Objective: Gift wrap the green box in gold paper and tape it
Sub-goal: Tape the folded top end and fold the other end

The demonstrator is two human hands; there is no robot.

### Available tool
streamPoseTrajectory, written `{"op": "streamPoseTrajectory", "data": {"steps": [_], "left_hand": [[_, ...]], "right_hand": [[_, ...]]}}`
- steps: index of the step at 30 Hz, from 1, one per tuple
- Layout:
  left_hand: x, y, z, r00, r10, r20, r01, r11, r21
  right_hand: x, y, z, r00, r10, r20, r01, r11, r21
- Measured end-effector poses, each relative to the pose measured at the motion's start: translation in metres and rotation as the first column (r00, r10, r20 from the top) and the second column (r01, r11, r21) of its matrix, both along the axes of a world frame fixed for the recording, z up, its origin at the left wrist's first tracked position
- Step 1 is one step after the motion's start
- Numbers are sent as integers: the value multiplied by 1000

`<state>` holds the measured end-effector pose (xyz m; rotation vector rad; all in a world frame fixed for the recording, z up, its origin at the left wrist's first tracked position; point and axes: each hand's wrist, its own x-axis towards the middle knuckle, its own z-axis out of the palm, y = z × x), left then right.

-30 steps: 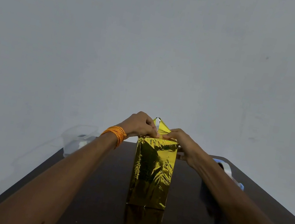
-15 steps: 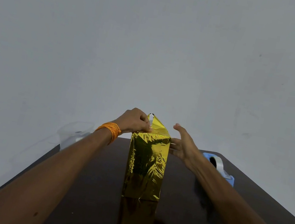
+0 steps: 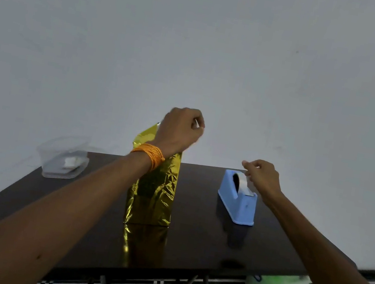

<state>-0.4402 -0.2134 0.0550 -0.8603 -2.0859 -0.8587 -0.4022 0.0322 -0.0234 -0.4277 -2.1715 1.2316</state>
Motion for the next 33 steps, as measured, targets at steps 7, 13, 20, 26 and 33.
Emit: {"op": "streamPoseTrajectory", "data": {"steps": [7, 13, 20, 26, 33], "left_hand": [[4, 95, -57, 956, -106, 273, 139, 985, -105], [-13, 136, -114, 843, -59, 534, 194, 960, -200], [-27, 163, -142, 810, -50, 585, 230, 944, -238], [-33, 166, -153, 820, -82, 567, 219, 959, -179], [-33, 165, -156, 816, -95, 570, 215, 966, -147]], "right_hand": [[10, 44, -37, 981, -71, 183, 74, 997, -12], [-1, 55, -51, 960, 76, 270, -6, 968, -252], [-11, 58, -50, 952, 189, 239, -75, 906, -417], [-26, 58, -44, 957, 113, 267, -6, 928, -372], [-18, 43, -28, 983, -13, 185, 36, 992, -123]]}}
